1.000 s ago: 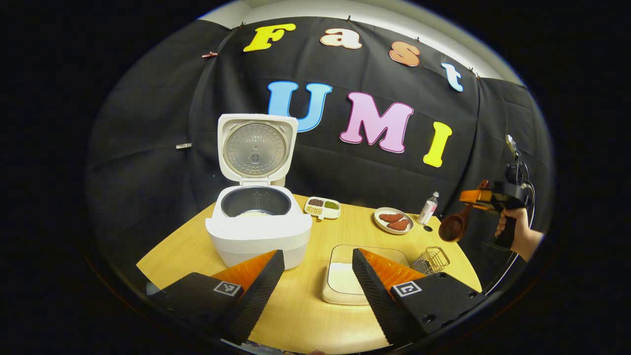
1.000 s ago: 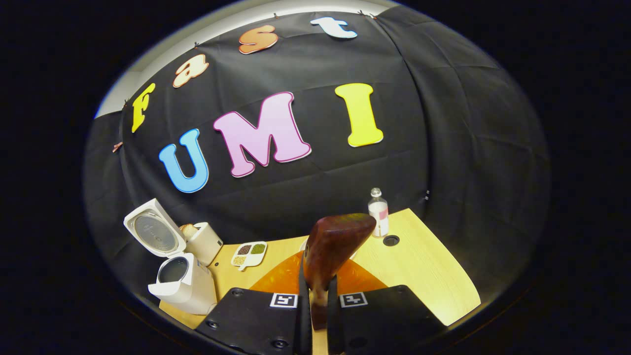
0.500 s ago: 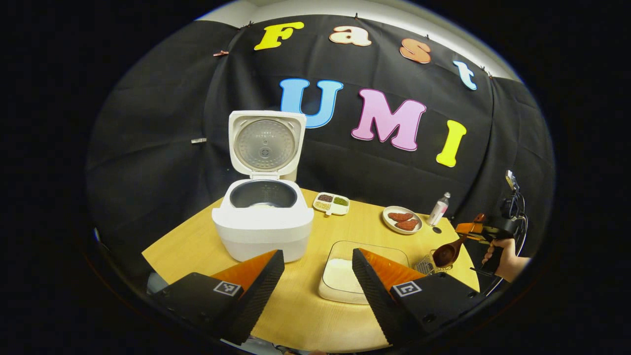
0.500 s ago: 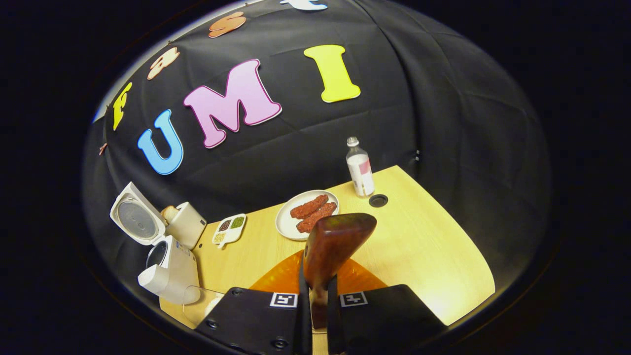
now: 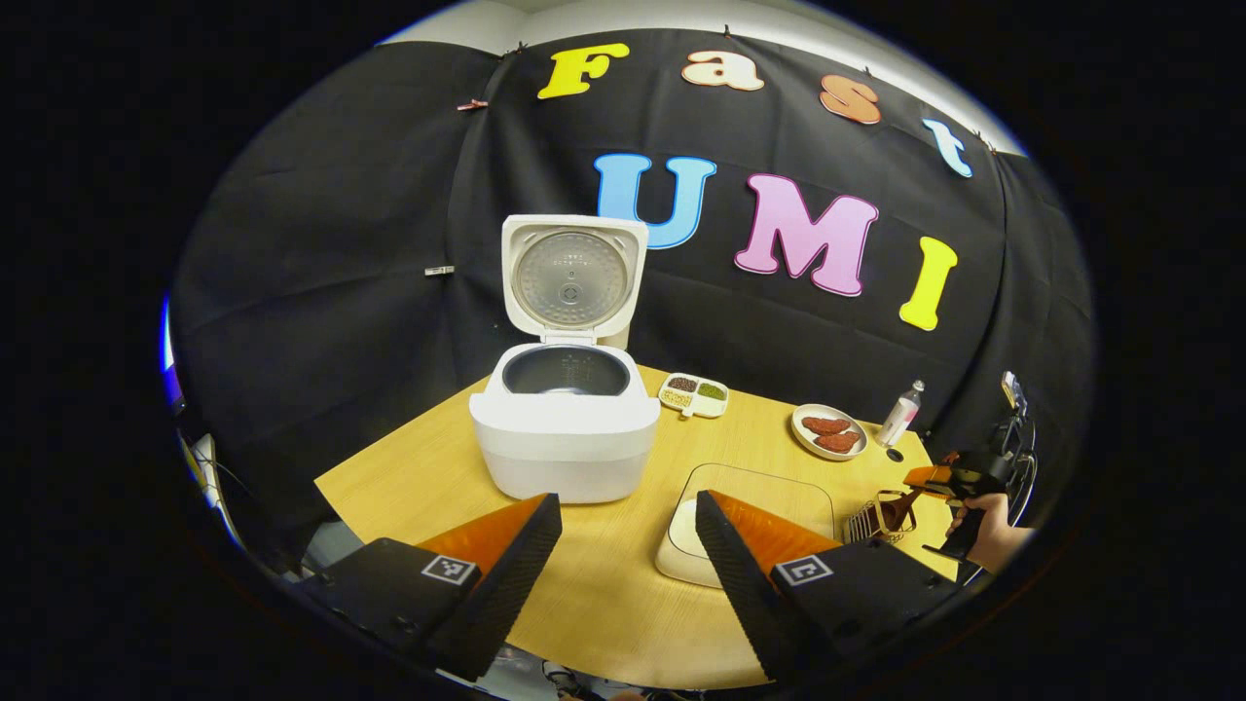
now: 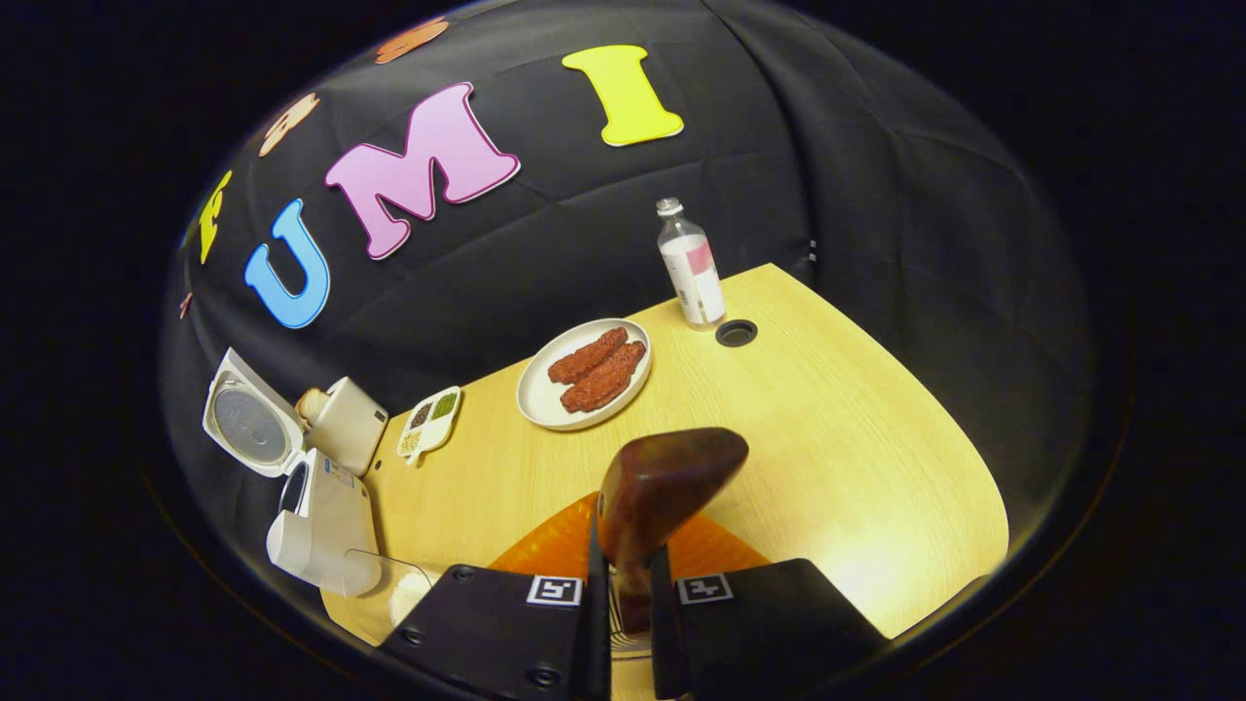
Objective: Close the left gripper, press the button to open the rice cooker; take a wooden spoon from the chopstick holder with the right hand, scoop a spoonful of rice and pour it into the rice cooker, then put the wooden spoon back into the chopstick holder.
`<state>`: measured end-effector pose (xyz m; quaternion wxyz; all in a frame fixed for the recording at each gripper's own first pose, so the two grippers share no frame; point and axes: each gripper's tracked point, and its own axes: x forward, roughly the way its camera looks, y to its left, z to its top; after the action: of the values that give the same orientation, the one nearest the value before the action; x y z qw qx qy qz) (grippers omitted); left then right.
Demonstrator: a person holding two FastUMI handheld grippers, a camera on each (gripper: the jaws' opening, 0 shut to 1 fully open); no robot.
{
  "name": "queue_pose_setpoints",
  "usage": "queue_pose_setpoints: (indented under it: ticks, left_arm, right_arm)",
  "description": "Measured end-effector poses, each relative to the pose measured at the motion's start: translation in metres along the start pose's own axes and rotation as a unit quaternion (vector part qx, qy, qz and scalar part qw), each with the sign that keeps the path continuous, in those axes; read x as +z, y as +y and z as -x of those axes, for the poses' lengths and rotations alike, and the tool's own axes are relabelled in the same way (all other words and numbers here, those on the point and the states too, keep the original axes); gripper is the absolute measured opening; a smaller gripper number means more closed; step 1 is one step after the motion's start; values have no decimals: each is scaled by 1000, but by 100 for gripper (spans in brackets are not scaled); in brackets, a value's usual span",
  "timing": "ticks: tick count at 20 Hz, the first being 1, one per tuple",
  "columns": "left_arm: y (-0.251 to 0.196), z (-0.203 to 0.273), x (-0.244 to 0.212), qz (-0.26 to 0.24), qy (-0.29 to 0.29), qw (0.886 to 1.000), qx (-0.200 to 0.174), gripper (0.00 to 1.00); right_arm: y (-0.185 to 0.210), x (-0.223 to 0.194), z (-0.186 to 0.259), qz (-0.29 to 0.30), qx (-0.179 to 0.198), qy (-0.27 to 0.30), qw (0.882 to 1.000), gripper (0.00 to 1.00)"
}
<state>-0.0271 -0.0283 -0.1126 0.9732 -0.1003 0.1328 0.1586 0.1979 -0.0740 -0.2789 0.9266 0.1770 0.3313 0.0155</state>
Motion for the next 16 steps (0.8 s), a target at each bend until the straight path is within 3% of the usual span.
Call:
queue_pose_setpoints:
  ticks: [2, 3, 4, 5, 6, 7, 11, 16]
  left_arm:
    - [2, 2, 3, 0, -3, 1000, 4, 95]
    - [4, 2, 6, -1, -7, 1000, 4, 96]
    - [6, 2, 9, 0, -10, 1000, 3, 96]
    - [8, -1, 14, 2, -12, 1000, 0, 96]
    - [12, -4, 19, 11, -12, 1000, -5, 96]
    - [13, -7, 27, 22, -17, 1000, -12, 96]
    - [27, -22, 74, 11, -52, 998, -18, 96]
    - [55, -57, 166, -2, -107, 994, -19, 96]
  right_arm:
    - [-2, 6, 9, -7, 0, -11, 1000, 24]
    - [-3, 7, 14, -9, 1, -10, 1000, 55]
    - [-6, 8, 19, -9, -3, -12, 1000, 53]
    - [-7, 10, 24, -8, -2, -18, 1000, 62]
    - [-9, 16, 36, -3, -6, -25, 1000, 75]
    - [-12, 15, 36, 3, -13, -33, 999, 100]
    - [-15, 27, 75, 35, -36, -72, 996, 98]
    - [-12, 38, 129, 95, -62, -119, 986, 98]
